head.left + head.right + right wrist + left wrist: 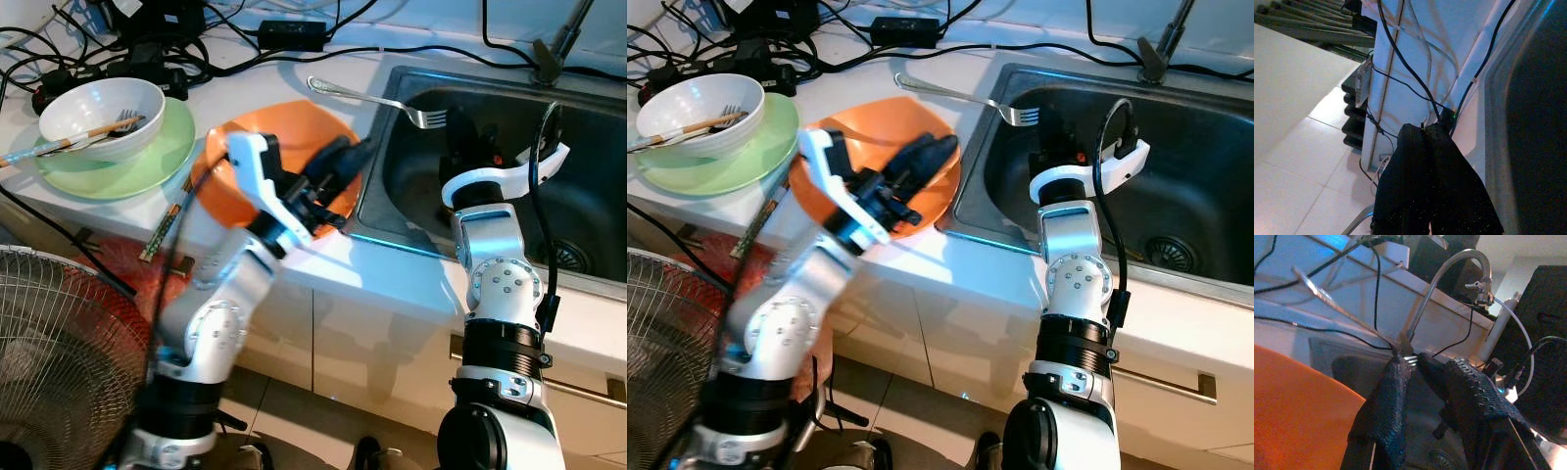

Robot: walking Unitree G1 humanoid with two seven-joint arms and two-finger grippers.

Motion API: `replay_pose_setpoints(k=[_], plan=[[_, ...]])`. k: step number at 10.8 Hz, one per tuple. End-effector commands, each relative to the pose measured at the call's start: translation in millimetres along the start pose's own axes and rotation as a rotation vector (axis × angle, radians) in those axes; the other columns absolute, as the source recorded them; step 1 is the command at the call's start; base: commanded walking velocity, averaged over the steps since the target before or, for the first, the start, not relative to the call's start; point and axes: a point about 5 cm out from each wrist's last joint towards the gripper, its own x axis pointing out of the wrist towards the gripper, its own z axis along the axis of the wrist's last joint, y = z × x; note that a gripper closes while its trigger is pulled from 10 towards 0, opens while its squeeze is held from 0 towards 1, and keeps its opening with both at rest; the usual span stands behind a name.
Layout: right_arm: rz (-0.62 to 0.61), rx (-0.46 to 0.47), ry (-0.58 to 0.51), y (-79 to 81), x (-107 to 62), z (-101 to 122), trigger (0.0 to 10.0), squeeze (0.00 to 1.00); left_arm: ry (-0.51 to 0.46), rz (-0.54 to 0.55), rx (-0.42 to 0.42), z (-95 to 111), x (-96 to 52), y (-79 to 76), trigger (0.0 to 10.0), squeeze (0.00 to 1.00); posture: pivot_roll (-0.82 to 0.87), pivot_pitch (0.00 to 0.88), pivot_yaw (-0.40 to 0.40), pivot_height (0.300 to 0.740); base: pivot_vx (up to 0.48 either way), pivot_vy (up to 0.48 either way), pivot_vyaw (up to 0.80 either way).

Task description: Kitchen organization

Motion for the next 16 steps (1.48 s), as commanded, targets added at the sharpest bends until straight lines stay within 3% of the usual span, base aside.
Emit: replay_pose_setpoints(k=[1, 4, 5, 10, 14, 16], plan=[[-0.018, -0.02, -0.003, -3.5, -0.4, 0.7, 10.0, 0.0, 0.028, -0.016, 0.038, -1.3, -3.8, -2.3, 10.0, 0.0, 0.11, 0.182, 0.048, 0.74, 0.0, 0.0, 0.0], [-0.04, -0.069, -0.02, -8.9, -0.3, 7.7, 10.0, 0.0, 0.092, -0.063, 0.108, -3.7, -7.5, -6.8, 10.0, 0.0, 0.12, 0.179, 0.045, 0.74, 0.0, 0.0, 0.0], [-0.041, -0.082, -0.025, -9.6, -0.1, 9.4, 10.0, 0.0, 0.144, -0.086, 0.138, -14.7, -9.6, -10.4, 10.0, 0.0, 0.11, 0.174, 0.045, 0.74, 0.0, 0.0, 0.0], [-0.043, -0.157, -0.033, -12.3, 0.1, 14.6, 10.0, 0.0, 0.212, -0.094, 0.182, -32.0, -15.3, -13.0, 10.0, 0.0, 0.11, 0.155, 0.048, 0.74, 0.0, 0.0, 0.0], [-0.055, -0.175, -0.033, -15.8, 0.0, 13.5, 10.0, 0.0, 0.272, -0.06, 0.337, -35.8, -23.1, -2.6, 10.0, 0.0, 0.12, 0.173, 0.045, 0.74, 0.0, 0.0, 0.0], [-0.057, -0.19, -0.035, -16.4, 0.4, 15.3, 10.0, 0.0, 0.212, -0.082, 0.354, -35.5, -25.1, -4.6, 10.0, 0.0, 0.11, 0.175, 0.041, 0.74, 0.0, 0.0, 0.0]])
